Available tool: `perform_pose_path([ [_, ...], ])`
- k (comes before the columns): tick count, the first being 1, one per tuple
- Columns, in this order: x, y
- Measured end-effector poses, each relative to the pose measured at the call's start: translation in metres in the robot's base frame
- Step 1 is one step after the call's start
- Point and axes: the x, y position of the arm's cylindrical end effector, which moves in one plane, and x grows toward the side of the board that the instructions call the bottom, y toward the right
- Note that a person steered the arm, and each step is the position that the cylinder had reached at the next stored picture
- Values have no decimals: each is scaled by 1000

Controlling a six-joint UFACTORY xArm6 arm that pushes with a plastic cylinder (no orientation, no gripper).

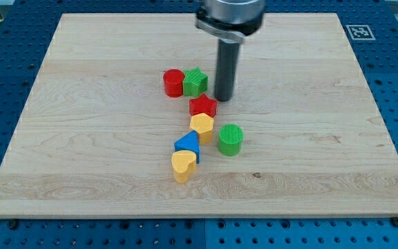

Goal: Move the red star towards the bottom center

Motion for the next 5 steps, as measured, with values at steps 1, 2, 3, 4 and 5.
perform_pose_path([
  [1, 0, -57],
  [2, 0, -76],
  [3, 7, -83],
  [4, 20, -74],
  [5, 24, -63],
])
